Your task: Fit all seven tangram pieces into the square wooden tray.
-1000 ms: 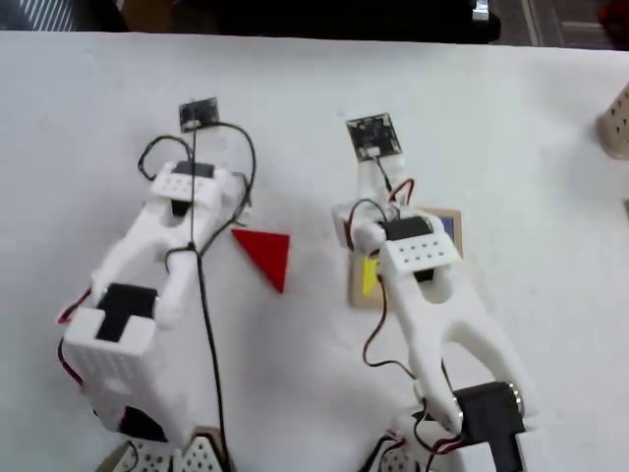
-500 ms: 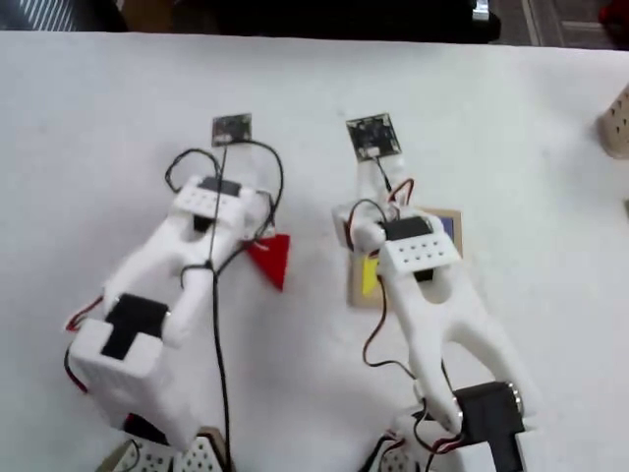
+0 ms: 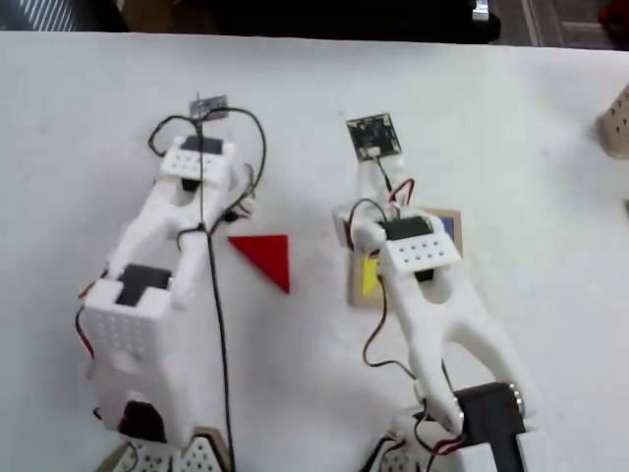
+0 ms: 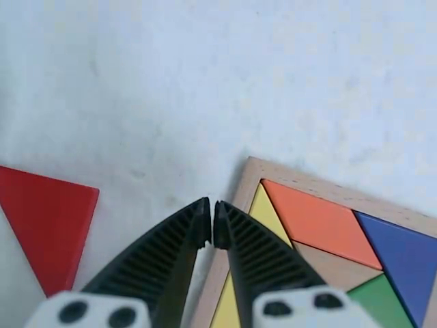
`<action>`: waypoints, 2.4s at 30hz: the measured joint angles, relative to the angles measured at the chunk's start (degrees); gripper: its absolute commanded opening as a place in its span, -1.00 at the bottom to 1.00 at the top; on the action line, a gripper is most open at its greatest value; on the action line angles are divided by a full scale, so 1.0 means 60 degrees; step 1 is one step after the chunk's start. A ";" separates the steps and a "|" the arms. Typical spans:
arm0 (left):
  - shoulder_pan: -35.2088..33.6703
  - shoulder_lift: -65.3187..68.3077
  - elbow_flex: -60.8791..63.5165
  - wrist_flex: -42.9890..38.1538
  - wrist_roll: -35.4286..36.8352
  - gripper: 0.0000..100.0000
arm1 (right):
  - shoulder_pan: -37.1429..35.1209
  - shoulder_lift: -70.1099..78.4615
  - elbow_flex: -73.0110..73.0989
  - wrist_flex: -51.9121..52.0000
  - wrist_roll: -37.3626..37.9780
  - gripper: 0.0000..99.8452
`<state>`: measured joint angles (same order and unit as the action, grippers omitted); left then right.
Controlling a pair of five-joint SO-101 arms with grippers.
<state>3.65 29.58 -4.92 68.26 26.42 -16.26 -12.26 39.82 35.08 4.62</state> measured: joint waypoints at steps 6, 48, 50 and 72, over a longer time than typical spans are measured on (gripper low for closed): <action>0.0264 -0.1114 0.0762 0.0982 0.0000 -0.95 | -0.0059 0.0000 0.0000 0.0000 0.0000 -0.96; 0.1128 -0.3692 0.6505 -0.3634 0.0952 -0.95 | -0.0190 0.0000 0.0000 0.0000 0.0000 -0.96; 0.1128 -0.3165 0.5817 -0.3282 0.0952 -0.95 | -0.0205 0.0000 0.0000 0.0000 0.0000 -0.96; 0.0967 -0.0190 0.0278 -0.1158 0.0923 -0.96 | -0.0205 0.0000 0.0000 0.0000 0.0000 -0.96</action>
<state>9.45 28.44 -3.25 61.32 31.96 -17.49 -12.26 39.82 35.08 4.62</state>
